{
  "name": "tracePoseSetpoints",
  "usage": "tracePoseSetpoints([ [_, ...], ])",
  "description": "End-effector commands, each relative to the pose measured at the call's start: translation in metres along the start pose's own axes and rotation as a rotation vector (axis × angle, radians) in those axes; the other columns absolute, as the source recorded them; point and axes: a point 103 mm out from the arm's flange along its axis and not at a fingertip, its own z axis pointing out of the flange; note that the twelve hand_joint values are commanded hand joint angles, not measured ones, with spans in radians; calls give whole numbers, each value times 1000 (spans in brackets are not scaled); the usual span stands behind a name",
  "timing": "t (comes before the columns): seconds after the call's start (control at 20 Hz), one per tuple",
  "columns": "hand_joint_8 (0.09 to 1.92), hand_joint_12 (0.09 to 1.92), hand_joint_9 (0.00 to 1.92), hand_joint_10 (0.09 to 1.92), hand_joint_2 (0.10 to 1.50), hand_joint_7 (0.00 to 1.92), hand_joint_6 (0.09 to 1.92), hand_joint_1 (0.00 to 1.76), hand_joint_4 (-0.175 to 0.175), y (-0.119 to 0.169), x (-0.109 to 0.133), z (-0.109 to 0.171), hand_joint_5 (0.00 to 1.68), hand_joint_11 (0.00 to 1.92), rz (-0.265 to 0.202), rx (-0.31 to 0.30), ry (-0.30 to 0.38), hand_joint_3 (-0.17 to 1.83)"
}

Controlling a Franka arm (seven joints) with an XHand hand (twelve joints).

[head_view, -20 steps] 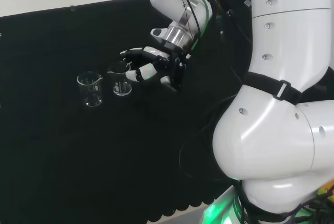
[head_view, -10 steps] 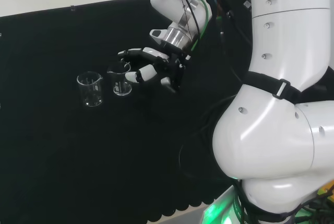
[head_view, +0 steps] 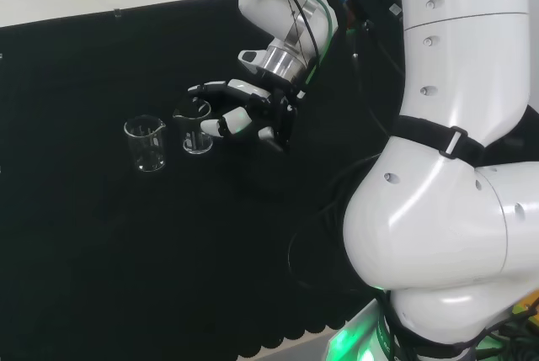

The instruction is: Pick up the beaker on the right.

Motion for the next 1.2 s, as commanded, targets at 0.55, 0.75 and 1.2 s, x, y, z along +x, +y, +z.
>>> tracePoseSetpoints([
  [0.55,548,1309,442,598,303,315,87,923,-16,9,-6,5,356,0,-24,40,-5,1143],
  [0.75,550,1313,445,598,304,324,87,922,-16,10,-7,7,360,0,-25,38,2,1141],
  [1.2,558,1324,466,598,296,363,87,938,-12,12,-10,11,396,0,-16,22,11,1128],
])
